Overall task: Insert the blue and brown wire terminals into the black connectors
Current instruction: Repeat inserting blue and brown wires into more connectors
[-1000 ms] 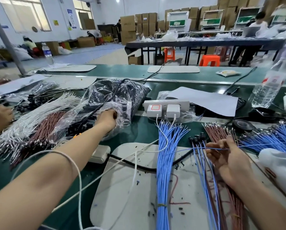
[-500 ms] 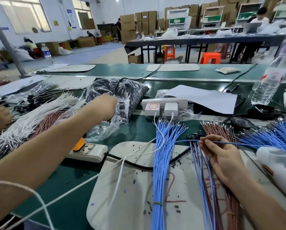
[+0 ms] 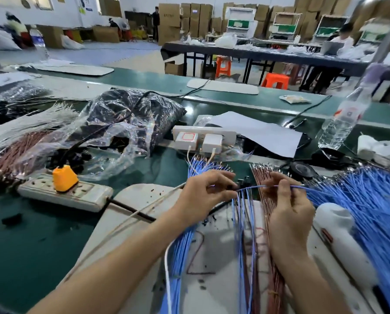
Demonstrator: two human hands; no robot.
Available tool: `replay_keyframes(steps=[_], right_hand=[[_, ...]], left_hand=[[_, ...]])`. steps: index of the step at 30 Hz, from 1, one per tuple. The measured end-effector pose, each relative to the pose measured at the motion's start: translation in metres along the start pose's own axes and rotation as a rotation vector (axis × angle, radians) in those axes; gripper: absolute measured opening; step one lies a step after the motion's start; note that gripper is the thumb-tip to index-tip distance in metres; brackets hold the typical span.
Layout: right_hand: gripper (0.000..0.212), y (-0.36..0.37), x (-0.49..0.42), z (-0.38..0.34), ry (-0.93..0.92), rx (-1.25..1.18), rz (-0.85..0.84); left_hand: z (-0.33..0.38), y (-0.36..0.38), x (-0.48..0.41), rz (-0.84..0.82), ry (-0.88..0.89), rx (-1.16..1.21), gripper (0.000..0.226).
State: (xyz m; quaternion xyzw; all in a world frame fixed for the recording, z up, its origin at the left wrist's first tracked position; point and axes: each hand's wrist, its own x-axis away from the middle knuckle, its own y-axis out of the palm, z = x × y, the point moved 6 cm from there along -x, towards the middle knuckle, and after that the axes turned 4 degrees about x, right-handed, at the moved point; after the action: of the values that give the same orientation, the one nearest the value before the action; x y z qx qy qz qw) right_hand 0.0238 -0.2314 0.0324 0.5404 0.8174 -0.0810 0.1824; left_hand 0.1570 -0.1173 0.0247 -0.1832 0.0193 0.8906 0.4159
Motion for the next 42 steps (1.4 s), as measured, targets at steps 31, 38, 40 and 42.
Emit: replay_keyframes(steps=[31, 38, 40, 42], right_hand=[[0.02, 0.007, 0.025, -0.038, -0.544, 0.102, -0.112], [0.026, 0.002, 0.011, -0.017, -0.142, -0.149, -0.006], [0.028, -0.004, 0.005, -0.01, -0.03, -0.218, 0.055], [0.029, -0.009, 0.002, -0.005, 0.024, -0.239, 0.087]], left_hand=[[0.003, -0.003, 0.006, 0.045, 0.11, -0.177, 0.027], [0.009, -0.009, 0.009, 0.154, 0.216, -0.209, 0.023], [0.009, -0.01, 0.009, 0.172, 0.226, -0.222, 0.02], [0.01, -0.01, 0.01, 0.174, 0.243, -0.239, 0.019]])
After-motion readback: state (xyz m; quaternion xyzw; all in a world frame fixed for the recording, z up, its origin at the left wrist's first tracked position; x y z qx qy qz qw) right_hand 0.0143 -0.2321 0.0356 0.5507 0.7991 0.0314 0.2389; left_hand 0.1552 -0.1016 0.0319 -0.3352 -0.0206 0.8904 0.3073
